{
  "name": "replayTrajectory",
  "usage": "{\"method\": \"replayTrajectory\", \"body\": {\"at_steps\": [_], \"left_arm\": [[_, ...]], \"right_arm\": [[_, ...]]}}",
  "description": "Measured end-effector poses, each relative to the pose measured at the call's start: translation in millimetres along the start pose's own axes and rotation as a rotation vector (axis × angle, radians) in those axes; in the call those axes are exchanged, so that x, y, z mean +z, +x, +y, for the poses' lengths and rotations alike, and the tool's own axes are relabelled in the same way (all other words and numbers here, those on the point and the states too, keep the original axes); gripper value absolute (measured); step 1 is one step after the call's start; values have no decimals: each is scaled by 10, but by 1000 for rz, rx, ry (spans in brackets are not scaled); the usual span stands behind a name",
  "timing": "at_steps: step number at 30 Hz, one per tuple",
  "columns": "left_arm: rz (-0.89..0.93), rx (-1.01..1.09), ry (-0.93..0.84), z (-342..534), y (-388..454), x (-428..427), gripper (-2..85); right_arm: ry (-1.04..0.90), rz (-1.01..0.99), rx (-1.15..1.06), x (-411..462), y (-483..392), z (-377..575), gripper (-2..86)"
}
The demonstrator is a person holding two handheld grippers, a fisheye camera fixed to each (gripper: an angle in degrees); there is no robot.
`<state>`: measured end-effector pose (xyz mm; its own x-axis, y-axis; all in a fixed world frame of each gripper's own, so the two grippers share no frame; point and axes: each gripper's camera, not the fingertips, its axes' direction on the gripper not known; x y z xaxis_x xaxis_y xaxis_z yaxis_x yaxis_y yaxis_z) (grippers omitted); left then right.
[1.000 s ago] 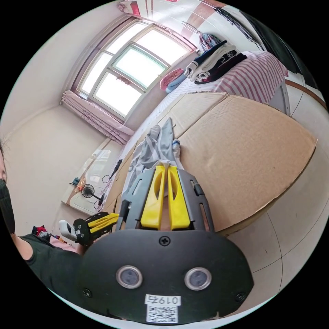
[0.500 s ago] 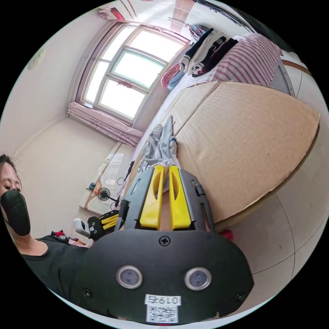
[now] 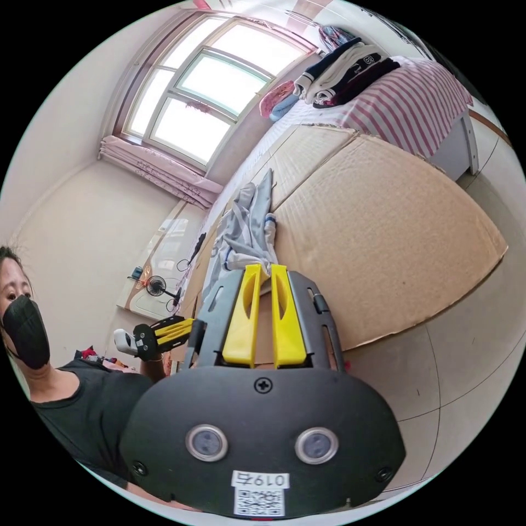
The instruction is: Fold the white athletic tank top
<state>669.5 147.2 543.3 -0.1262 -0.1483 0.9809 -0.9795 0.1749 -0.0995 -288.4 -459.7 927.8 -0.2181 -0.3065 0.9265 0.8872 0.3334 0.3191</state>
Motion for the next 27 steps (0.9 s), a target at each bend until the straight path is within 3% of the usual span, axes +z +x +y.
{"method": "replayTrajectory", "body": {"at_steps": [9,11,15,18,20,27], "left_arm": [[3,14,0,-2,-107,352,10],[13,10,0,8,-161,477,10],[22,1,3,39,-240,686,10],[26,-3,4,78,-305,878,10],[35,-14,2,113,-370,1050,10],[48,-53,-2,249,-547,1575,11]], "right_arm": [[-95,73,-76,344,-91,-474,51],[-81,165,-176,350,-294,-647,38],[-9,167,-470,428,-825,-912,6],[-77,229,-732,935,-1426,-1146,8],[-148,363,-931,1575,-1848,-1261,62],[-334,496,-1061,3263,-2268,-1893,116]]}}
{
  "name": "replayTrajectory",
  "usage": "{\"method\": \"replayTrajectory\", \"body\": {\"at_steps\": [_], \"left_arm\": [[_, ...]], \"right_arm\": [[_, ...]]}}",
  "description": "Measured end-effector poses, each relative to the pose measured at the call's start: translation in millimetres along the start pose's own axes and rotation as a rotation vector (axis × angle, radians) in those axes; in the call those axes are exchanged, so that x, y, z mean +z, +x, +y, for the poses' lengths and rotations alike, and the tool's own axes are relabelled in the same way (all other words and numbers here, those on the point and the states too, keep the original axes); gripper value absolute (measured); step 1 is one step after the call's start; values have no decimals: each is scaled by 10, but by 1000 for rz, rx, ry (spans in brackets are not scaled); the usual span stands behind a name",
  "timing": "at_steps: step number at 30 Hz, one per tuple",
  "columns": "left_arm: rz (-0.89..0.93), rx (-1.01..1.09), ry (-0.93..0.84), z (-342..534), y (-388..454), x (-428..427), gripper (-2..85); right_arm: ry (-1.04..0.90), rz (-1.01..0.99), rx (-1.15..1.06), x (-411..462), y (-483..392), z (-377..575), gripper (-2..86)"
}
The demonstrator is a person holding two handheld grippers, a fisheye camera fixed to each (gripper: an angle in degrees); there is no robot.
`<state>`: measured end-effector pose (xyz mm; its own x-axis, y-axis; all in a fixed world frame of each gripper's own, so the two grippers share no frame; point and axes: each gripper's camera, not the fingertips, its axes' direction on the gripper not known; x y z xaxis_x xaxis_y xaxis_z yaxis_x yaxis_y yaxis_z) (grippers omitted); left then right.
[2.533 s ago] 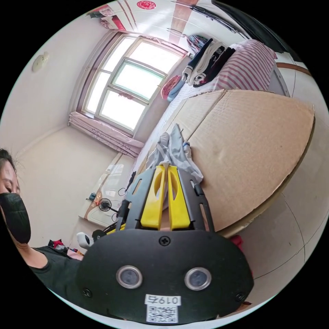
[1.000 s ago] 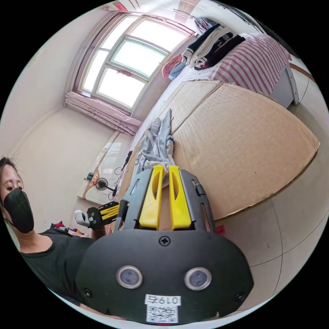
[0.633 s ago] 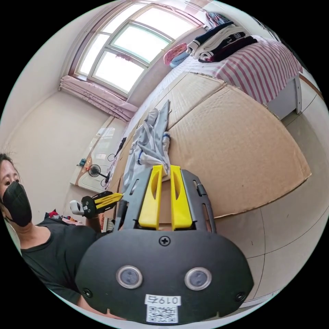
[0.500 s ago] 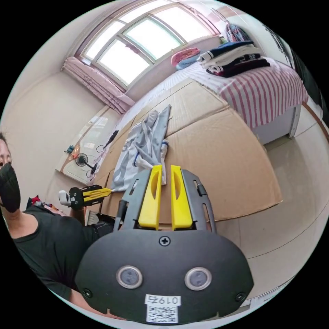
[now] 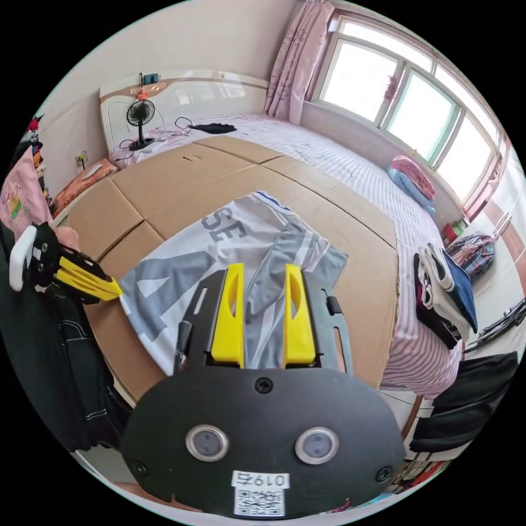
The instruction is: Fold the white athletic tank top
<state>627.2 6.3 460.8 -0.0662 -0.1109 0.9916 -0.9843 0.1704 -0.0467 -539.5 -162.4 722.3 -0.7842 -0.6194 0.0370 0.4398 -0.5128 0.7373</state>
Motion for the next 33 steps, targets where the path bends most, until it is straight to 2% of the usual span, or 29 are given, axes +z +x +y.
{"method": "replayTrajectory", "body": {"at_steps": [4,7,10,14,15,18,20,26,29,33], "left_arm": [[71,-21,14,164,-211,307,13],[193,-53,89,405,-516,412,15],[305,-101,205,694,-934,532,19],[148,-393,253,1003,-1912,1072,37],[138,-443,261,1040,-2086,1193,42],[305,-676,342,1225,-3020,1969,60],[505,-819,403,1356,-3661,2745,67],[677,-979,261,1398,-4305,4234,79],[779,-1008,271,1446,-4381,4696,77],[813,-1019,254,1468,-4399,5140,53]], "right_arm": [[-84,117,6,656,101,-454,127],[-19,120,91,777,459,-553,114],[22,-18,228,938,1102,-560,110],[11,-377,451,1529,2217,-461,116],[8,-411,473,1630,2340,-448,116],[-38,-483,537,2136,2766,-453,120],[-80,-500,535,2475,2933,-524,129],[-111,-581,524,3106,3199,-617,141],[-99,-602,512,3323,3293,-620,141],[-70,-634,527,3586,3423,-578,136]]}}
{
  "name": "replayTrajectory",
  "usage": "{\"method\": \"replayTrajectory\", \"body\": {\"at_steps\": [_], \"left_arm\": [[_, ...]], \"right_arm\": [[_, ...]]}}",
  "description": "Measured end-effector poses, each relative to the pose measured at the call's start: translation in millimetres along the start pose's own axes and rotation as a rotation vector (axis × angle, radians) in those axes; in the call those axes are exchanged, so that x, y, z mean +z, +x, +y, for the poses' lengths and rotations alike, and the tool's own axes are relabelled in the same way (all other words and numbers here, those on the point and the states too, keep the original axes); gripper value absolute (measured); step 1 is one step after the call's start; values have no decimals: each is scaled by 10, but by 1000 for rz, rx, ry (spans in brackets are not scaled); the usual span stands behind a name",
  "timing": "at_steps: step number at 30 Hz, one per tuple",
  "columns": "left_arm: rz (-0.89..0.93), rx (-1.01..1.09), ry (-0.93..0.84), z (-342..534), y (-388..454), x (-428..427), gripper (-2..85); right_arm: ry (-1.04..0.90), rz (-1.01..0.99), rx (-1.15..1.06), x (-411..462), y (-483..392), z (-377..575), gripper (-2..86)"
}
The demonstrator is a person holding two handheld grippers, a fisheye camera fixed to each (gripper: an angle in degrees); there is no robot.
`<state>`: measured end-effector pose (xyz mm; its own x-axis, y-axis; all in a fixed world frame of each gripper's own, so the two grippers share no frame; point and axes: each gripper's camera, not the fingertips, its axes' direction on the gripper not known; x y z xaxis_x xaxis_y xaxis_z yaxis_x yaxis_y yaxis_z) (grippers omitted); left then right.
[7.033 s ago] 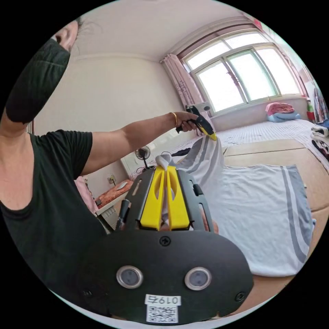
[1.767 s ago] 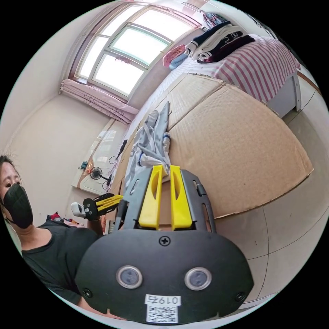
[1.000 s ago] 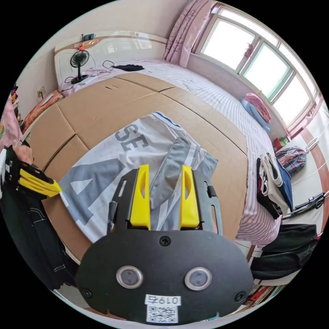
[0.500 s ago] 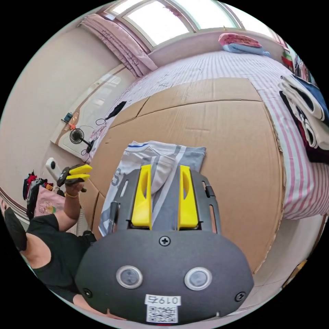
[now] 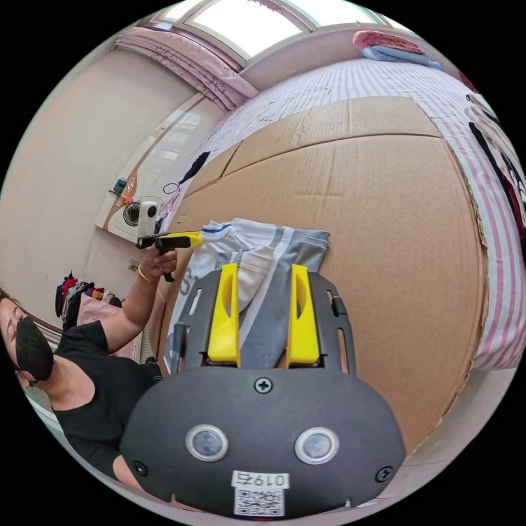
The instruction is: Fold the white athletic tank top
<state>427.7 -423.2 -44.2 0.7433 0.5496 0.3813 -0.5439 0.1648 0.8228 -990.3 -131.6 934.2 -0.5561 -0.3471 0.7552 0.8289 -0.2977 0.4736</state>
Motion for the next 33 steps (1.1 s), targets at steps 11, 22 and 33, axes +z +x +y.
{"method": "replayTrajectory", "body": {"at_steps": [11,22,33], "left_arm": [[-11,79,-23,61,-704,232,15],[-66,89,3,253,-1267,276,19],[-30,75,32,360,-1583,669,26]], "right_arm": [[-9,-19,-95,564,84,-396,129],[-72,49,-213,1375,-392,-1147,156],[-143,156,-276,1840,-675,-1374,84]]}}
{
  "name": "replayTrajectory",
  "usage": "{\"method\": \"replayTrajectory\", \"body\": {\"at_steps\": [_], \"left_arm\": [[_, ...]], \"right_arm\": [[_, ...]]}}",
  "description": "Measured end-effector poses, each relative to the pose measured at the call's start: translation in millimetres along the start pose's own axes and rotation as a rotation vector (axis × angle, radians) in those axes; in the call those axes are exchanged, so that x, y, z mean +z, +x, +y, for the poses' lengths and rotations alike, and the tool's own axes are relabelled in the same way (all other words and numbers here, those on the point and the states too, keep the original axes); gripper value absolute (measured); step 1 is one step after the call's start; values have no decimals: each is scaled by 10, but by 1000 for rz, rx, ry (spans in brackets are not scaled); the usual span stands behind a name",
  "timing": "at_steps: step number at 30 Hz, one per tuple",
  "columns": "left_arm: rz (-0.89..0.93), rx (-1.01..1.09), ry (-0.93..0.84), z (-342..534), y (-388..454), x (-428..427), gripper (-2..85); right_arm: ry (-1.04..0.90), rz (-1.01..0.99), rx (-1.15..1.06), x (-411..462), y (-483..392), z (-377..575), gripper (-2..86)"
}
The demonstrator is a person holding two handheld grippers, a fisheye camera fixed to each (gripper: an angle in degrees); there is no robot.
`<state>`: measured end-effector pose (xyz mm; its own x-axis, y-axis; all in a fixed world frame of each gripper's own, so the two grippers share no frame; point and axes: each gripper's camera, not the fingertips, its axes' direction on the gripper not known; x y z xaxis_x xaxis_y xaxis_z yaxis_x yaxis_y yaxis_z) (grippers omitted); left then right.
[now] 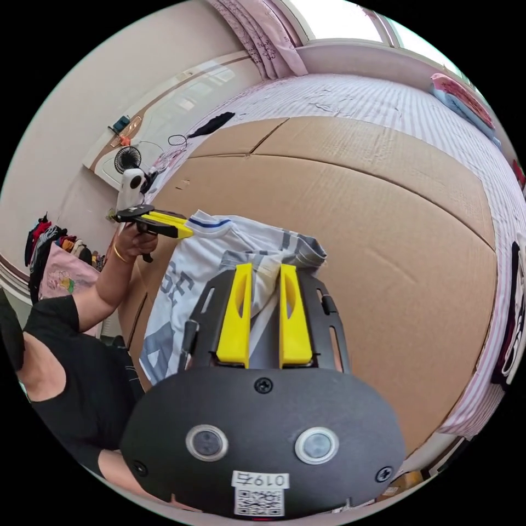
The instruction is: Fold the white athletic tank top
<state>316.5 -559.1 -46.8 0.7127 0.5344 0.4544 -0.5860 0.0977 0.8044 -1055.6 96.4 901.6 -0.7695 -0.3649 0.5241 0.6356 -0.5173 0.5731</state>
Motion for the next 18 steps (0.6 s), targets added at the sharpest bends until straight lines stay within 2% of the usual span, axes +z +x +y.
{"method": "replayTrajectory", "body": {"at_steps": [4,10,18], "left_arm": [[-35,20,-5,29,-2,134,25],[-42,23,-8,73,-39,308,24],[-41,18,-8,143,-84,464,25]], "right_arm": [[10,62,-46,82,-155,34,108],[56,275,-112,196,-458,64,122],[-7,119,-40,489,-213,-66,90]]}}
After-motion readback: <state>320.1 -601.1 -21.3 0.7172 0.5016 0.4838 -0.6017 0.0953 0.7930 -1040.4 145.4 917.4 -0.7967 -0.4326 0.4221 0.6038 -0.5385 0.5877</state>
